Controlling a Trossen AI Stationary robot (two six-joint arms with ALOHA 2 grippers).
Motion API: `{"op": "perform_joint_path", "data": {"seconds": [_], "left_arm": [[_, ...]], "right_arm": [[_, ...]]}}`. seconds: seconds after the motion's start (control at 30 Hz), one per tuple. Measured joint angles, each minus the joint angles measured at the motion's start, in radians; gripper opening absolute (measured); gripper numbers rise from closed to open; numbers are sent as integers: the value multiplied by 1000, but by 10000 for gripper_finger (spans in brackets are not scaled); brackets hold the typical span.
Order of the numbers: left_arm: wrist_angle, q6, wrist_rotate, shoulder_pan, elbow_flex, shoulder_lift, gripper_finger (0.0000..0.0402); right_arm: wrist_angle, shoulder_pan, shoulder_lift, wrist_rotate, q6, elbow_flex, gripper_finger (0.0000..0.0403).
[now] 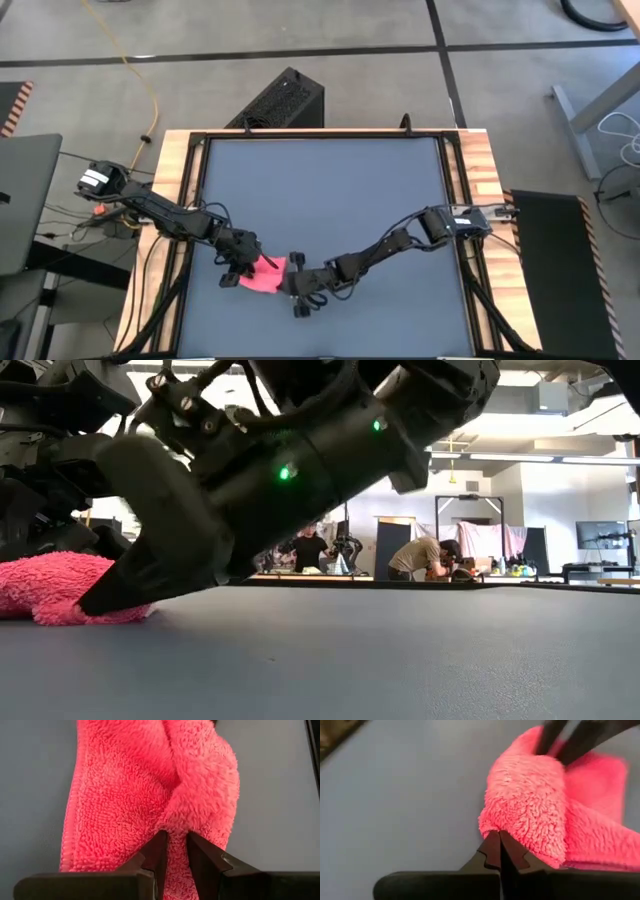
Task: Roll towel
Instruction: Roll the pink microfiber towel
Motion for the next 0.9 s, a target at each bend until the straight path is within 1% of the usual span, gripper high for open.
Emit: {"op": "perform_joint_path", "data": {"seconds": [0.07,0.2,0.37,0.43,0.57,0.73,0.8,0.9], "left_arm": [[8,-12,-1,0,0,0,68],[62,-69,-5,-7,0,1,68],[91,-165,-66,-60,0,1,68],[100,-199,-85,-85,0,1,68],[111,-265,-115,-124,0,1,68],[110,-302,-137,-144,0,1,68],[115,-302,-137,-145,0,1,68],[115,-302,-138,-145,0,1,68]], "right_arm": [[-44,10,-8,-44,36,0,11],[-106,22,-31,-92,66,1,11],[-213,18,-78,-113,64,0,13],[-254,15,-97,-117,42,-1,21],[-285,23,-126,-119,-47,-3,61],[-266,44,-141,-118,-136,-2,125],[-257,49,-142,-107,-178,-2,154],[-214,60,-142,-51,-283,-2,196]]}}
